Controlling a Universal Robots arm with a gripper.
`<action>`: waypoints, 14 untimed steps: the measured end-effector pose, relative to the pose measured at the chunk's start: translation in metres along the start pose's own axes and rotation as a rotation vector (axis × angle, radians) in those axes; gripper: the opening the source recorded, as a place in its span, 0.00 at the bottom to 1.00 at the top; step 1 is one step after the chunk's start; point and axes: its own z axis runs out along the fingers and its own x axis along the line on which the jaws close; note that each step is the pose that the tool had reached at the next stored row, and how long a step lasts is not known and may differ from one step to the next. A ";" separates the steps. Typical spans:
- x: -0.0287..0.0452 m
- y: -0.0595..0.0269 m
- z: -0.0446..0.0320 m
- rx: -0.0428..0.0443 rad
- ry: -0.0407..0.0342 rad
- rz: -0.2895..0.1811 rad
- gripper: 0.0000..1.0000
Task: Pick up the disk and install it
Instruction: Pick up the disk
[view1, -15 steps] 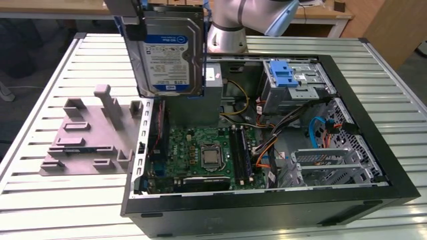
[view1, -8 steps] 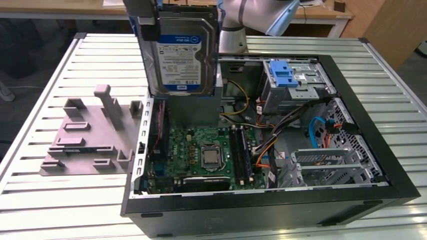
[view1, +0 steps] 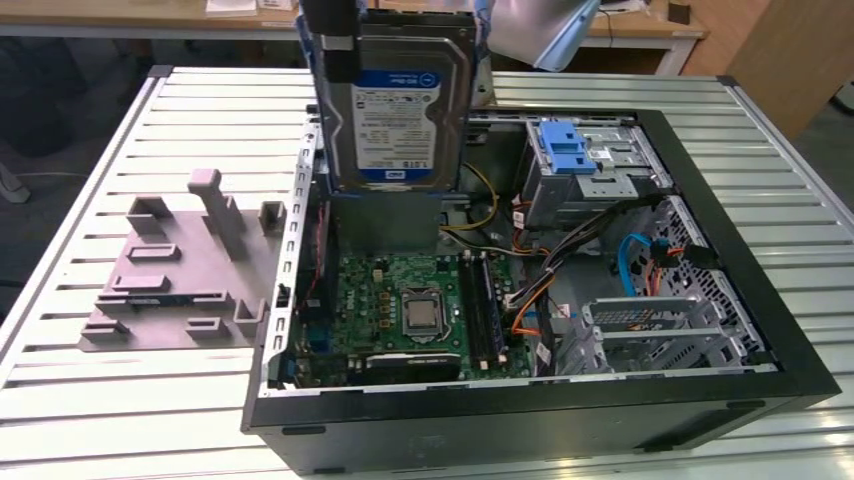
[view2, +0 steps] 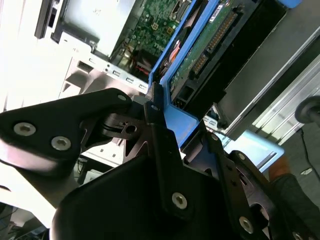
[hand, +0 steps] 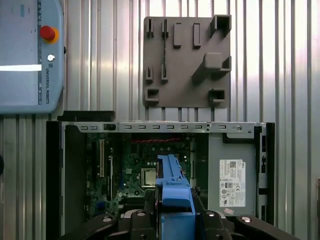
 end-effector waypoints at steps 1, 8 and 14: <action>0.0000 -0.0045 0.0000 0.0001 0.0000 0.000 0.36; -0.0006 -0.0361 0.0001 0.0000 0.0000 0.000 0.36; -0.0008 -0.0502 0.0002 0.0001 0.0000 0.000 0.36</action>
